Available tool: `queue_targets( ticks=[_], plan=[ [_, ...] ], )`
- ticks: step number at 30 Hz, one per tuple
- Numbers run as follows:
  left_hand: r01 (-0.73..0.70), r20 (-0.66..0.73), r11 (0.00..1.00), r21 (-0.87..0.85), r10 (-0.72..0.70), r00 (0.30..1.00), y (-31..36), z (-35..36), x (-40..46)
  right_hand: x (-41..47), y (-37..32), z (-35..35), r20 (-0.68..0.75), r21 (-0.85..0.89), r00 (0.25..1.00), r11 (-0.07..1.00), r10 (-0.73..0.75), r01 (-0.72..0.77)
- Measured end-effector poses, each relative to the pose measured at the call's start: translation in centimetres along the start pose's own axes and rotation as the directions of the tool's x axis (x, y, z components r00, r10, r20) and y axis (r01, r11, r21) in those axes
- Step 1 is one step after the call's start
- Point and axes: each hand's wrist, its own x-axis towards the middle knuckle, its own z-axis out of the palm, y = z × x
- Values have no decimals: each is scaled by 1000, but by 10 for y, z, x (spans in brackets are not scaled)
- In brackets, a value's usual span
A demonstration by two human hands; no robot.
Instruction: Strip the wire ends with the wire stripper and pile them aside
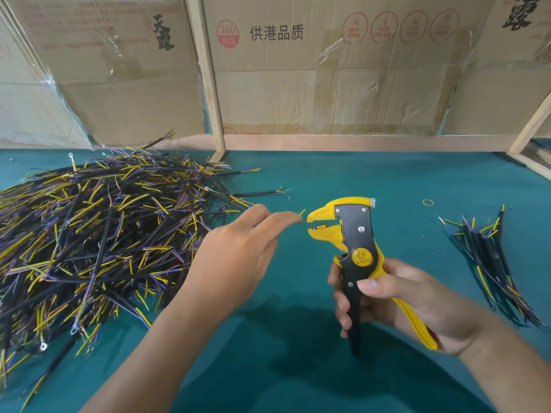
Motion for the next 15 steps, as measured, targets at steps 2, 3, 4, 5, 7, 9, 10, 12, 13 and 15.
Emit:
queue_targets(
  ticks=[2, 3, 4, 5, 7, 9, 10, 12, 13, 15],
  plan=[
    [6, -13, 1000, -21, -6, 1000, 0, 0, 0, 0, 0, 2, 3, 19, 1000, 1000, 1, -2],
    [8, -16, 1000, -28, -9, 1000, 0, 0, 0, 1, 1, 3, 9, 41, 1000, 999, -2, 1],
    [17, -14, 999, -36, -17, 1000, 1, 0, -1, 1, 1, 4, 17, 65, 1000, 998, -6, 5],
    [33, -13, 998, -47, -34, 999, 2, 0, -1, 2, 1, 5, 23, 85, 1000, 996, -11, 9],
    [72, -21, 995, -74, -73, 997, 3, 1, -1, 3, 2, 7, 20, 84, 1000, 996, -19, 17],
    [86, -37, 993, -75, -89, 995, 5, 2, -1, 4, 4, 9, -8, 53, 1000, 998, -24, 25],
    [83, -40, 994, -65, -86, 996, 6, 2, -1, 5, 5, 10, -25, 38, 999, 999, -27, 28],
    [74, -45, 996, -52, -77, 996, 8, 3, -1, 6, 8, 11, -47, 12, 999, 1000, -27, 28],
    [72, -45, 996, -53, -75, 996, 9, 4, -1, 6, 9, 12, -51, -4, 998, 1000, -26, 26],
    [70, -43, 996, -62, -73, 996, 10, 5, -1, 7, 10, 13, -58, -25, 998, 999, -24, 23]
  ],
)
